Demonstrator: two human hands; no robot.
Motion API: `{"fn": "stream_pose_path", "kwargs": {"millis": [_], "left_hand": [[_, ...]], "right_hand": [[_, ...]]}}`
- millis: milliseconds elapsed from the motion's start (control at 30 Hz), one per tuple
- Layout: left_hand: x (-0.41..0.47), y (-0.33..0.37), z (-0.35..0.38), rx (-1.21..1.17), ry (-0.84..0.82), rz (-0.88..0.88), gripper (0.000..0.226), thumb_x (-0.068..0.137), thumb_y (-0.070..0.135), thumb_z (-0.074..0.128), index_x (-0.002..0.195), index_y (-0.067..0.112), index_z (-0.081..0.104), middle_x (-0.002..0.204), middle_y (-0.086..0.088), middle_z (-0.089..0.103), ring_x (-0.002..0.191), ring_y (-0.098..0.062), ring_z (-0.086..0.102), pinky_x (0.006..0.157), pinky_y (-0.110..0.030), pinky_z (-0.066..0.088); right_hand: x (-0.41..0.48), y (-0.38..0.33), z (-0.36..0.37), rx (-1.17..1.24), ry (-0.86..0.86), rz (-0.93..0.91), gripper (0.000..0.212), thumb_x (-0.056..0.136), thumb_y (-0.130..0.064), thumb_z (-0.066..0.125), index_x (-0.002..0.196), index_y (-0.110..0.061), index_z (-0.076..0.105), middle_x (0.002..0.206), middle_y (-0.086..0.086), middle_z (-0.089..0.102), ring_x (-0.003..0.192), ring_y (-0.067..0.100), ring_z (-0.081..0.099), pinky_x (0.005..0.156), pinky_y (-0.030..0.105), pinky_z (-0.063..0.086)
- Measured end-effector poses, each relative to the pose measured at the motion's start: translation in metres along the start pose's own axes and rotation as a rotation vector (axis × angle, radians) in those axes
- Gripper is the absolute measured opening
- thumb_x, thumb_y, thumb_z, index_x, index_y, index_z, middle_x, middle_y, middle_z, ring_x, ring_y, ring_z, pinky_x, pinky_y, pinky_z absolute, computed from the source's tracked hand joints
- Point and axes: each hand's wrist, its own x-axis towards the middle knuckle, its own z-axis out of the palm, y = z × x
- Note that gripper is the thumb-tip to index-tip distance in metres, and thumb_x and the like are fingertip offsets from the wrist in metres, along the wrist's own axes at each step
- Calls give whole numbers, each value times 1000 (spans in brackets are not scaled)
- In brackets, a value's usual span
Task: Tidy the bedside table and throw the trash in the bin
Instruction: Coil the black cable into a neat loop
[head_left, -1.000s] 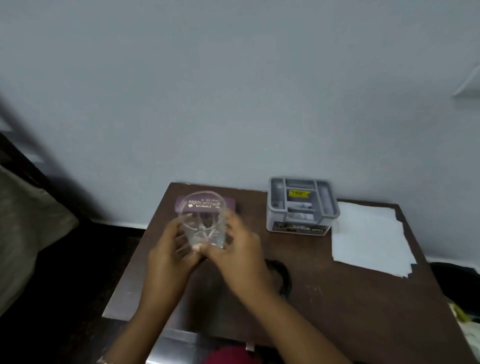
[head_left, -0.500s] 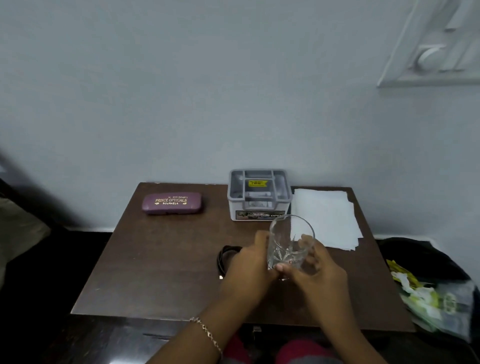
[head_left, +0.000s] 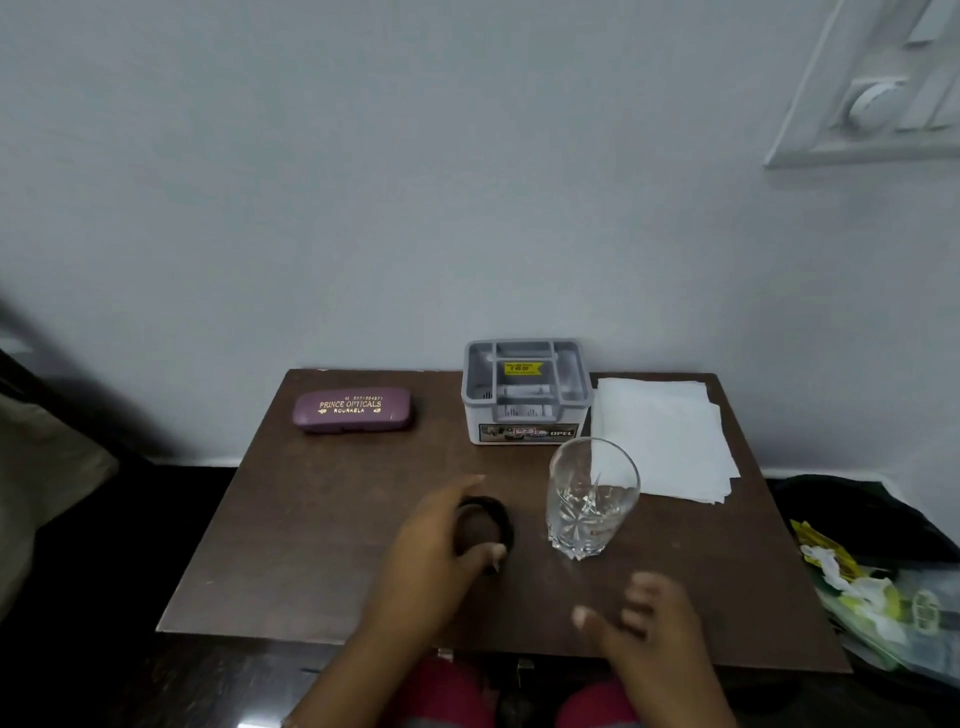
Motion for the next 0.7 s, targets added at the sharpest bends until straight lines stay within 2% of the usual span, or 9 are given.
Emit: {"fn": "stream_pose_path", "kwargs": {"millis": [67, 133, 233, 333, 367, 467, 533, 700], "left_hand": [[-7, -19, -11, -54, 118, -124, 53, 81, 27, 70, 128, 32, 47, 127, 8, 50, 110, -8, 50, 92, -27, 44], [-6, -38, -12, -65, 150, -230, 46, 85, 31, 65, 128, 26, 50, 126, 2, 52, 101, -14, 56, 87, -34, 50], [-2, -44, -5, -113, 116, -301, 41, 87, 40, 59, 125, 25, 53, 121, -3, 57, 99, -20, 60, 85, -44, 54], [6, -40, 4, -141, 99, -305, 42, 86, 46, 58, 122, 24, 57, 115, 1, 56, 99, -22, 61, 83, -45, 55], [9, -38, 5, -158, 100, -299, 39, 86, 43, 60, 119, 23, 59, 113, 1, 56, 97, -21, 62, 82, -44, 55], [19, -44, 3, -214, 105, -313, 30, 86, 24, 64, 115, 18, 64, 108, -4, 68, 94, -21, 66, 82, -42, 56], [22, -55, -6, -237, 135, -334, 30, 86, 17, 65, 115, 15, 66, 105, -7, 72, 93, -22, 68, 82, -41, 57], [25, -102, -45, -150, 229, -424, 25, 83, 23, 68, 103, 10, 72, 91, -14, 74, 82, -30, 71, 75, -43, 57]], "right_hand": [[-11, -1, 2, -16, -168, 36, 38, 68, 4, 78, 100, -9, 61, 107, 19, 64, 84, 21, 62, 64, 13, 50], [-9, -5, 10, -92, -273, 5, 38, 76, -2, 73, 111, -10, 63, 108, 11, 65, 87, 14, 64, 62, 9, 48], [-2, -21, 39, -222, -318, -67, 53, 87, -17, 63, 137, -12, 44, 128, 6, 52, 101, 12, 58, 76, 13, 47], [9, -33, 71, -282, -209, -149, 52, 92, -24, 55, 140, -11, 39, 126, 7, 51, 109, 21, 56, 96, 35, 46], [13, -36, 79, -288, -179, -161, 48, 93, -24, 54, 138, -11, 43, 124, 9, 52, 108, 23, 57, 97, 35, 45], [19, -45, 98, -320, -147, -177, 41, 92, -19, 55, 132, -9, 51, 125, 12, 52, 108, 23, 55, 95, 24, 40], [18, -50, 113, -306, -142, -194, 40, 92, -18, 56, 130, -7, 52, 125, 11, 51, 105, 20, 55, 93, 22, 39], [11, -63, 170, -277, -191, -229, 42, 90, -20, 59, 129, -6, 53, 127, 12, 50, 111, 22, 54, 98, 26, 40]]}}
